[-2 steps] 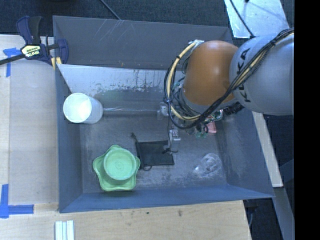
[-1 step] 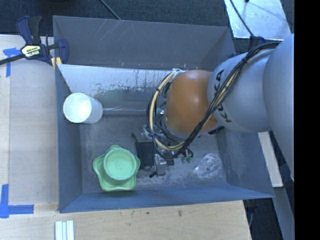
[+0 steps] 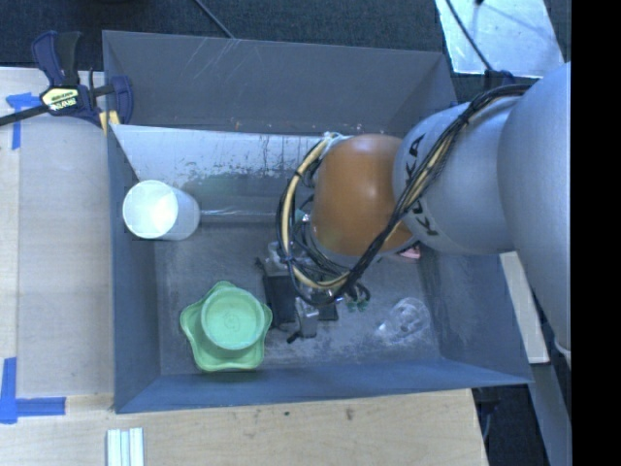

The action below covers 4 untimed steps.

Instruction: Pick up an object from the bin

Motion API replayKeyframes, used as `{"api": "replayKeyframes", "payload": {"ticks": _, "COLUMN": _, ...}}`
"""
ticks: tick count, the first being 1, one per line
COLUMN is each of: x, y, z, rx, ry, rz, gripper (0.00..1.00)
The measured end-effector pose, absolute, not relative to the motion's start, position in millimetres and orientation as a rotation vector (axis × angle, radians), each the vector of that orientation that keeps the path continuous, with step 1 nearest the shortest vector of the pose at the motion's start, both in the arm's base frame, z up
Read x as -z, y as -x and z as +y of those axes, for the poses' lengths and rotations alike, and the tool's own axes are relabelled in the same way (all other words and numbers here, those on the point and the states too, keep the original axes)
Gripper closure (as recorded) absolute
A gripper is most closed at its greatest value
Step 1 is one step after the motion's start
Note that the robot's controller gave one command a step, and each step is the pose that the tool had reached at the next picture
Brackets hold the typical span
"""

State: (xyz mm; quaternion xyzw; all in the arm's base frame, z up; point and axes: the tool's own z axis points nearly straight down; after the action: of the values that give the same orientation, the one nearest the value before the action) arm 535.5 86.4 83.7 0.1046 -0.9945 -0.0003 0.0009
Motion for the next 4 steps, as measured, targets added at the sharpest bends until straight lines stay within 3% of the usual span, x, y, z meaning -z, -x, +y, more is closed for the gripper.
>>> {"api": "replayKeyframes", "payload": {"ticks": 1, "x": -74, "y": -591.5, "z": 75, "rx": 0.000, "ry": -0.492, "rz": -3.107, "gripper": 0.00}}
{"api": "replayKeyframes", "payload": {"ticks": 2, "x": -74, "y": -590.0, "z": 88, "rx": 0.000, "ry": -0.545, "rz": -3.099, "gripper": 1.00}}
{"api": "replayKeyframes", "payload": {"ticks": 3, "x": -74, "y": -589.3, "z": 89, "rx": 0.000, "ry": -0.546, "rz": -3.098, "gripper": 1.00}}
{"api": "replayKeyframes", "payload": {"ticks": 4, "x": -128, "y": -590.6, "z": 96, "rx": 0.001, "ry": -0.547, "rz": -3.091, "gripper": 1.00}}
